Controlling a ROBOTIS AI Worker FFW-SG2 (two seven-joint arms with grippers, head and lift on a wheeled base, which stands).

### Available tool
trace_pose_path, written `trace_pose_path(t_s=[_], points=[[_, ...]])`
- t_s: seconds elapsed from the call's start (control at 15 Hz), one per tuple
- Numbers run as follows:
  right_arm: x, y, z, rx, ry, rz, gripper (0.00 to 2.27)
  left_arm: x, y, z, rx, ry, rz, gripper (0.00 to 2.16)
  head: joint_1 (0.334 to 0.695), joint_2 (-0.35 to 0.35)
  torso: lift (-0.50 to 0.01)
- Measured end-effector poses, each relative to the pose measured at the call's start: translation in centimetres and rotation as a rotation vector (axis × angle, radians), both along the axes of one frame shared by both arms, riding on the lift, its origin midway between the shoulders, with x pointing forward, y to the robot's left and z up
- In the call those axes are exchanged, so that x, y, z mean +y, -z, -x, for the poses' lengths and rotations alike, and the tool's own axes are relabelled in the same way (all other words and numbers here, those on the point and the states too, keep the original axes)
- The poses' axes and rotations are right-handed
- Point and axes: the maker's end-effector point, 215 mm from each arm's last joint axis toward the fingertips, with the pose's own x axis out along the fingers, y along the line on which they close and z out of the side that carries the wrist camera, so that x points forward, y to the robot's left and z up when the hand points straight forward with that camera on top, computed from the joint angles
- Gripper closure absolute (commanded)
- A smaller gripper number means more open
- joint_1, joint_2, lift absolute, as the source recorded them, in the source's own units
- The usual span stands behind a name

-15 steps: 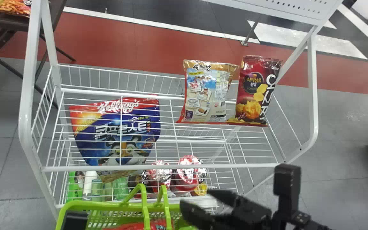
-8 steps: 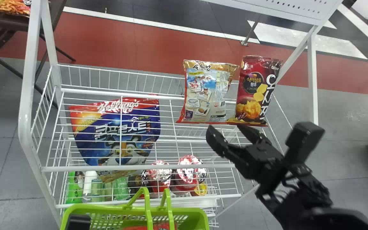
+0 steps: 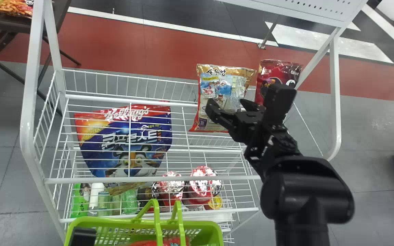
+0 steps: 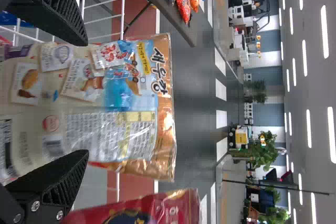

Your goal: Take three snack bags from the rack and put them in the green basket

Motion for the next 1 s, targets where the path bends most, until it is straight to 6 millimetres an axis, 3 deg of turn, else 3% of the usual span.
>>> trace_pose_path(t_s=[0.07, 0.13, 0.2, 0.27, 0.4, 0.6, 0.8, 1.0], points=[[0.3, 0.7, -0.8, 0.013, 0.0, 0.007, 0.35, 0.1, 0.1, -0.2, 0.0, 0.0, -0.002, 2.13, 0.695, -0.35, -0.006], [0.5, 1.2, -1.4, 0.024, -0.001, 0.012, 0.98, 0.2, 0.2, -0.3, 0.001, -0.001, -0.004, 2.13, 0.695, -0.35, -0.006], [0.6, 1.6, -1.7, 0.032, -0.002, 0.016, 1.82, 0.3, 0.3, -0.4, 0.002, -0.002, -0.004, 2.13, 0.695, -0.35, -0.006], [0.6, 1.9, -1.9, 0.042, -0.004, 0.019, 2.07, 0.3, 0.4, -0.5, 0.003, -0.002, -0.004, 2.13, 0.695, -0.35, -0.006], [1.3, 2.3, -1.8, 0.055, -0.029, 0.005, 2.13, 0.4, 0.5, -0.7, 0.003, -0.003, -0.005, 2.13, 0.695, -0.35, -0.006], [2.0, 0.8, -0.5, 0.001, -0.05, -0.007, 2.13, 0.4, 0.5, -0.9, 0.001, -0.004, -0.006, 2.13, 0.695, -0.35, -0.006], [2.4, -1.3, 2.0, -0.038, -0.058, -0.031, 2.13, 0.4, 0.5, -0.9, 0.0, -0.004, -0.008, 2.13, 0.695, -0.35, -0.006], [1.9, -3.3, 6.2, -0.032, -0.058, 0.0, 2.13, 0.4, 0.6, -1.2, -0.006, -0.009, -0.012, 2.13, 0.695, -0.35, -0.006]])
